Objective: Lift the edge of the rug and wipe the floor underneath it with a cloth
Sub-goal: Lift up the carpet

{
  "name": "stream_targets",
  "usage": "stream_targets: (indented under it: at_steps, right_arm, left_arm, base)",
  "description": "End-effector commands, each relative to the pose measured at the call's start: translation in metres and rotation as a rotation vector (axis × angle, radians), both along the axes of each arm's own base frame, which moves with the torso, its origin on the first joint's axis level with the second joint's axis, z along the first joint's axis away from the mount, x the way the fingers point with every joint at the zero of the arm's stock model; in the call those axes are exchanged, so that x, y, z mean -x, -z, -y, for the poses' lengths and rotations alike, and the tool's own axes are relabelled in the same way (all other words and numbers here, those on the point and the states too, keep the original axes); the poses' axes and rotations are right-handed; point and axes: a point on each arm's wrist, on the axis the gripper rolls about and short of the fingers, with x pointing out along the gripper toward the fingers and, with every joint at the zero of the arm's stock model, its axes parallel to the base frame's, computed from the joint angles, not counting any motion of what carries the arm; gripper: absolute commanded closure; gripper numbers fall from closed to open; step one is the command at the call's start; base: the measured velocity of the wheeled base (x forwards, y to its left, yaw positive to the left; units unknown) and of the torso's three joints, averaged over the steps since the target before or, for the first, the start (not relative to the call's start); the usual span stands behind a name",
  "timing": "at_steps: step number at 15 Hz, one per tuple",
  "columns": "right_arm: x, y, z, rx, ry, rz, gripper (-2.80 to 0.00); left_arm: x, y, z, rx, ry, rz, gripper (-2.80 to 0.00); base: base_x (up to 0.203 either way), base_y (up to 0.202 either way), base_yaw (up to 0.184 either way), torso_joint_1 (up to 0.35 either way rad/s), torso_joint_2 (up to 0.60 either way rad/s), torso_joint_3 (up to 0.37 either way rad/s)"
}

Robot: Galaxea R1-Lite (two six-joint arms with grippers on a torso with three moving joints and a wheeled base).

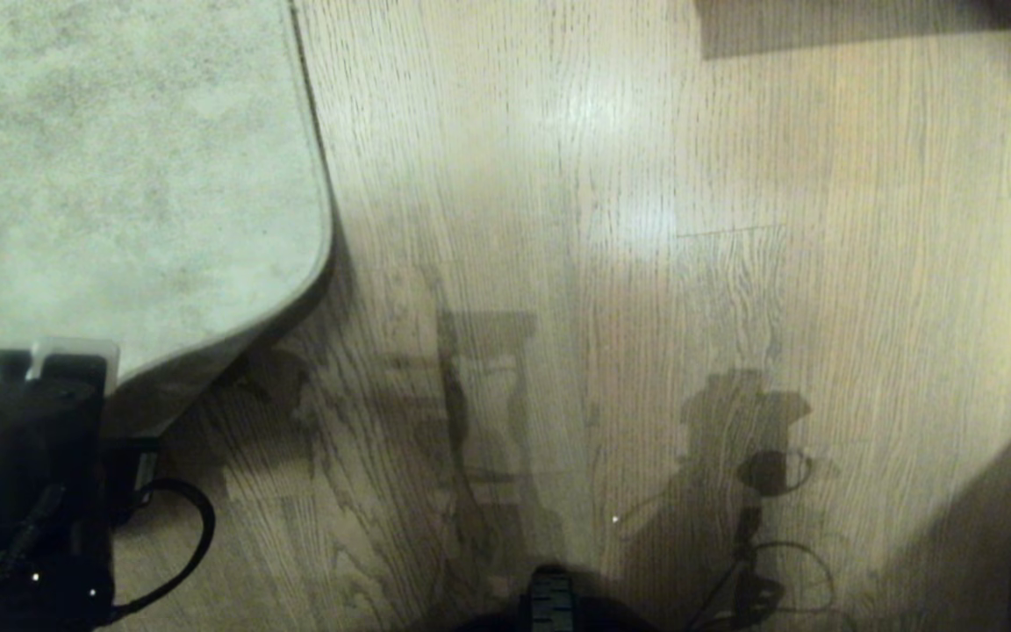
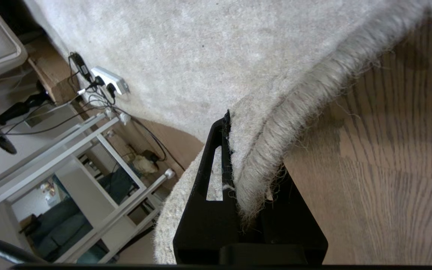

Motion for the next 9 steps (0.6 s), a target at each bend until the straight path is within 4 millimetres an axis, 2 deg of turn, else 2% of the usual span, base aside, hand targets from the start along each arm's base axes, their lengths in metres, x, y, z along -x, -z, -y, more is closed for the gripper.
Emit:
stream_targets:
  at_steps: [1,5,9]
  right_arm:
    - [0.0,0.0,0.0,-0.001,0.0,-0.001,0.0]
    - [0.0,0.0,0.0,-0.001,0.0,-0.001,0.0]
    - [0.0,0.0,0.0,-0.001,0.0,-0.001,0.0]
  left_arm:
    - [0.008,-0.002,-0.002,0.002,-0.002,0.016,0.0]
    - [0.02,-0.002,-0.008,0.006,-0.008,0.028,0.0]
    - [0.022,-0.001,-0.008,0.004,-0.006,0.024,0.0]
  base:
    - [0.0,0.0,0.0,0.0,0.0,0.0]
    - [0.0,0.0,0.0,0.0,0.0,0.0]
    - [0.0,0.0,0.0,0.0,0.0,0.0]
